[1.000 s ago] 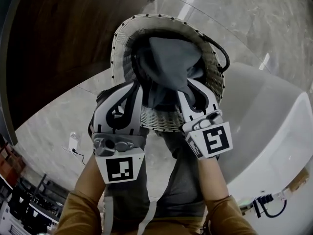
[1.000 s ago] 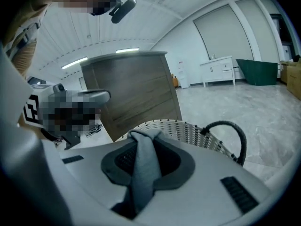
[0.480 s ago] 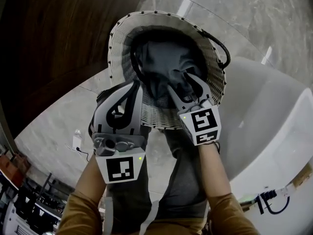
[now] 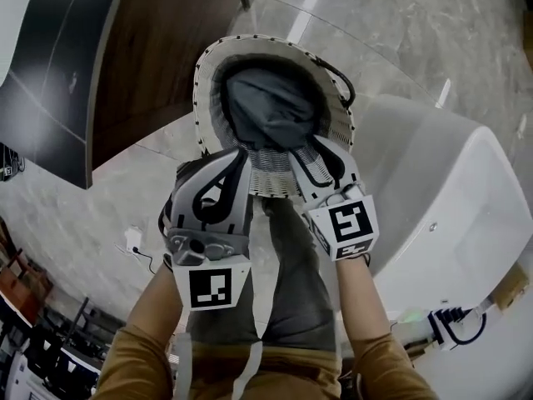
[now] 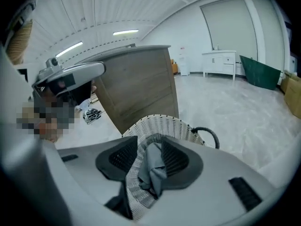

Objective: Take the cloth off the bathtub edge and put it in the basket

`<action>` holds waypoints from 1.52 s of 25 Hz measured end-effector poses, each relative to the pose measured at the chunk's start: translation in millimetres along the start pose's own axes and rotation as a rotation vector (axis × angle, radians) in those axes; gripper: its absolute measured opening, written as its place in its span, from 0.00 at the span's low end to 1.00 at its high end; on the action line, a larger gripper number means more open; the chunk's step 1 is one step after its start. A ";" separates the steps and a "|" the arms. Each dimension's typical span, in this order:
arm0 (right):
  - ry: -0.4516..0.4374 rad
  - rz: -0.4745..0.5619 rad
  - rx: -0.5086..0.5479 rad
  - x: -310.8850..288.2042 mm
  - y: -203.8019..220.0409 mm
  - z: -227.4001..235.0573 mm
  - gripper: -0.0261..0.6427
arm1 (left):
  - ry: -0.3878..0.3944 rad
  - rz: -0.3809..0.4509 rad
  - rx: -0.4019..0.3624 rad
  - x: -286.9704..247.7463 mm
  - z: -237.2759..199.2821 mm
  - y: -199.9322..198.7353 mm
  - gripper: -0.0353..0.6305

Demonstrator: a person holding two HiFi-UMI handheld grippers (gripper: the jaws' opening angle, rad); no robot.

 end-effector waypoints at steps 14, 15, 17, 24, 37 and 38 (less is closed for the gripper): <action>0.065 0.183 -0.114 168.0 -126.0 -73.9 0.05 | 0.003 0.095 -0.022 50.9 -79.9 -156.4 0.06; 0.075 0.204 -0.135 181.2 -135.2 -77.4 0.05 | 0.000 0.100 -0.019 55.8 -86.4 -167.3 0.06; 0.102 0.245 -0.156 207.3 -153.5 -84.7 0.05 | 0.000 0.109 -0.015 65.0 -97.0 -187.4 0.06; 0.198 0.427 -0.189 293.9 -219.8 -90.1 0.05 | 0.002 0.170 -0.034 83.9 -116.4 -253.4 0.06; 0.196 0.692 -0.067 400.6 -307.7 -130.6 0.05 | -0.092 0.295 -0.078 114.9 -153.5 -341.4 0.06; 0.195 0.710 -0.063 406.8 -313.0 -132.8 0.05 | -0.102 0.297 -0.083 116.9 -156.3 -344.8 0.06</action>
Point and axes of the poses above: the fingertips, and each gripper's own axes: x backward along the fingers, z to its right, y out of its underside, the point moved 5 cm from there along x, backward along the fingers, and after that the axes turned 10 degrees about -x, right-handed, at the moved point
